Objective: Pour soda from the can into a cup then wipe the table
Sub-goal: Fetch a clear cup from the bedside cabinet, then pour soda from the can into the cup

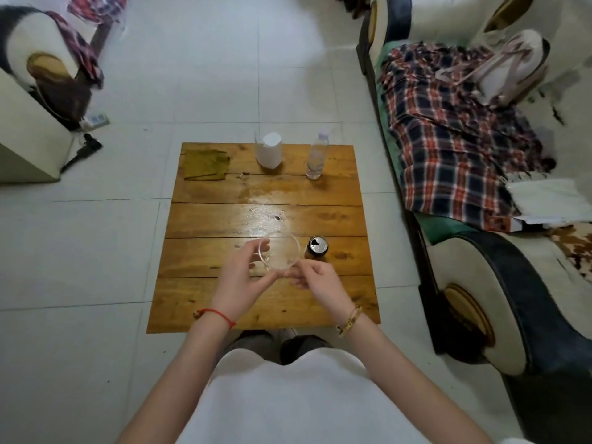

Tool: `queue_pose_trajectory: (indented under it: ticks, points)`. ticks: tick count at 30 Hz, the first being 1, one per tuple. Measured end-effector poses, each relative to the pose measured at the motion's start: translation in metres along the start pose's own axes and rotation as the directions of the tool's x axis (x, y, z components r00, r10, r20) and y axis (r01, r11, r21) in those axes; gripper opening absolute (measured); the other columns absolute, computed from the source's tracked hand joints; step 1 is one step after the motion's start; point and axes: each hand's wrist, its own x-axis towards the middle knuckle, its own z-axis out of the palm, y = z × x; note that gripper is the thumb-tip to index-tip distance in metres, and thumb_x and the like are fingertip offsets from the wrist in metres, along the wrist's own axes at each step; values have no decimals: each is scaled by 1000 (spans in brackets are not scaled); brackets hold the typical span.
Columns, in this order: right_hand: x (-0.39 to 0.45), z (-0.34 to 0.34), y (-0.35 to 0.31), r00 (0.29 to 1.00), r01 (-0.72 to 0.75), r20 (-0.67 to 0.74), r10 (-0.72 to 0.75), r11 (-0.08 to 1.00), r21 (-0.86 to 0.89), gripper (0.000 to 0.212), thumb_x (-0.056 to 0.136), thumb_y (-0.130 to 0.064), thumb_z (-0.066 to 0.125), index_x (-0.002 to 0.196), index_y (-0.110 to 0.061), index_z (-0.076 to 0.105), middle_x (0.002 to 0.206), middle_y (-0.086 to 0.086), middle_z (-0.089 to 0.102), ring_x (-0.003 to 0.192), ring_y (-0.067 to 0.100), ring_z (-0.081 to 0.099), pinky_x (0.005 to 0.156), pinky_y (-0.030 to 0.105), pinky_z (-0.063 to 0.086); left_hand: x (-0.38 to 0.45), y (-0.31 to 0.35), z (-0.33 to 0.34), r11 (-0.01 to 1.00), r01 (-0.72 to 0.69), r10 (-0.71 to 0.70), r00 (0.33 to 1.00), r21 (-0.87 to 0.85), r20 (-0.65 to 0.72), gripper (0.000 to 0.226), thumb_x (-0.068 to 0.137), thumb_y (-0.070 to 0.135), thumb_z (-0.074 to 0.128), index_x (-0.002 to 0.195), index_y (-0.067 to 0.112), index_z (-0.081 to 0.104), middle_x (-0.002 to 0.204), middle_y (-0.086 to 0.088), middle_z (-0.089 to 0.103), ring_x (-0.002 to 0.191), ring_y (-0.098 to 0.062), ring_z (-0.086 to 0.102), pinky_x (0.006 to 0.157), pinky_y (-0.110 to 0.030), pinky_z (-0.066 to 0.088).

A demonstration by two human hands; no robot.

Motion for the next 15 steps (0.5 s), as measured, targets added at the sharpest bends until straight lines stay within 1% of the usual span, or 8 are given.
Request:
queue_pose_trajectory:
  ticks: [3,5,7,9,10,13,14,15]
  points:
    - [7,-4,9,999,-32,-2,32,999,27,30,103,-24,43,117,-11,66,96,2,75,83,11,69,73,20,54,2,-2,6,1000,31,-31,1000,2,-7,66,78,32,79,136,19,50,127,5,60,113,-7,58,94,-26,52]
    - [12,-6,18,999,-44,-24,44,999,20,26,102,-24,46,114,-12,66,92,0,73,80,10,66,72,19,53,6,-5,9,998,61,-61,998,-6,-15,65,79,31,78,136,19,50,129,5,59,114,-7,57,95,-25,51]
    - [20,-9,30,991,-94,-94,99,994,56,21,99,-22,53,110,-10,65,89,-1,71,78,10,64,72,19,54,11,-11,11,995,96,-96,995,-4,-24,65,79,30,79,136,19,49,132,4,58,116,-8,57,96,-25,50]
    - [29,-15,45,967,-161,-186,173,984,77,19,96,-20,58,108,-7,63,88,1,69,79,13,62,75,23,53,17,-19,13,990,139,-139,990,2,-23,65,79,28,80,135,18,49,132,3,57,117,-10,56,96,-24,49]
    - [35,-20,51,954,-179,-233,187,982,57,22,94,-21,61,111,-6,63,90,2,68,82,14,63,76,24,52,21,-23,14,987,160,-160,987,4,-21,65,79,27,80,135,17,49,132,2,57,117,-12,56,96,-25,49]
    - [60,-36,62,927,-207,-327,182,977,-43,33,90,-25,66,119,-10,58,98,-1,66,86,10,60,70,16,44,34,-38,19,981,194,-194,981,12,-18,63,79,25,80,133,15,49,131,-1,58,119,-16,57,96,-30,51]
    - [70,-41,64,920,-217,-347,183,974,-62,37,90,-26,67,122,-11,55,102,-1,66,88,8,59,71,16,42,38,-44,21,979,202,-201,979,19,-16,62,79,25,80,131,15,49,130,-1,59,119,-17,57,96,-32,51]
    - [82,-46,69,914,-227,-360,185,971,-78,43,89,-27,68,126,-12,53,109,1,65,94,10,59,76,18,41,43,-51,24,977,211,-211,977,26,-16,61,78,24,80,130,15,50,130,-2,60,119,-17,57,97,-34,51]
